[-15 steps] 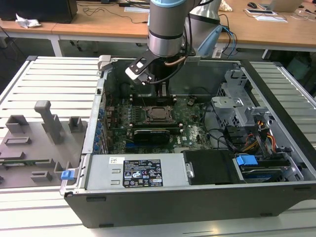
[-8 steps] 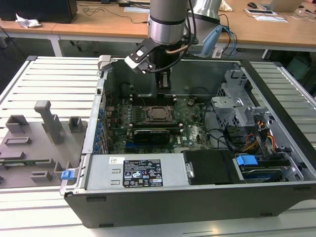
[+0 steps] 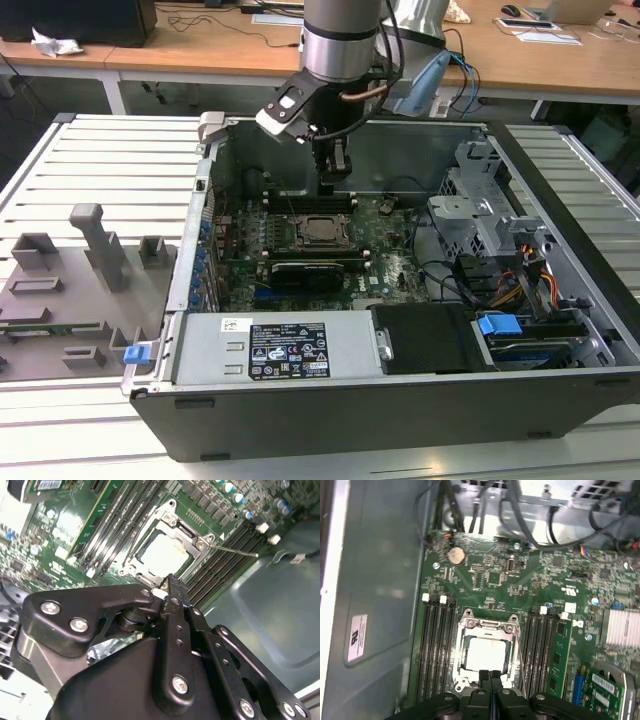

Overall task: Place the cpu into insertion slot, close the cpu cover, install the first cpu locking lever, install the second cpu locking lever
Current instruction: 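Install the first cpu locking lever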

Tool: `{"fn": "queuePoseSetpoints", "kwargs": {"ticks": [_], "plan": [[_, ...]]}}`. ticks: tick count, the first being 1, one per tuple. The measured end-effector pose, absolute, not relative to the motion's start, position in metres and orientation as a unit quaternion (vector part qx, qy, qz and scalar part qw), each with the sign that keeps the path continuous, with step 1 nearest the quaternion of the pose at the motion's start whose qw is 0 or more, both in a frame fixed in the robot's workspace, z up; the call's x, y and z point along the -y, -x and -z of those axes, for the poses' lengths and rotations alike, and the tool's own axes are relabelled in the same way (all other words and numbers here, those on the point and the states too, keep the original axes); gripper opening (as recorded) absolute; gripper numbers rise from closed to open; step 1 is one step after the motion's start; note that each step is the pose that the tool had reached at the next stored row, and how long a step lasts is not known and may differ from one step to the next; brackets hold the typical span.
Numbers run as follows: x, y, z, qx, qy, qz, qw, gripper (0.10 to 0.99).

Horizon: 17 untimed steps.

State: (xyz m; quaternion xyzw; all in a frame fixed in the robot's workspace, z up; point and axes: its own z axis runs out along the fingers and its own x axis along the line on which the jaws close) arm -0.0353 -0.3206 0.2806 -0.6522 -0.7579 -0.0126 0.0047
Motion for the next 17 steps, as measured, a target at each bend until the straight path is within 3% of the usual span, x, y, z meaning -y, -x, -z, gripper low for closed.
{"fn": "queuePoseSetpoints", "kwargs": {"ticks": [17], "plan": [[0.3205,0.036,-0.2789,0.853,0.522,0.012,0.007,0.106]]}}
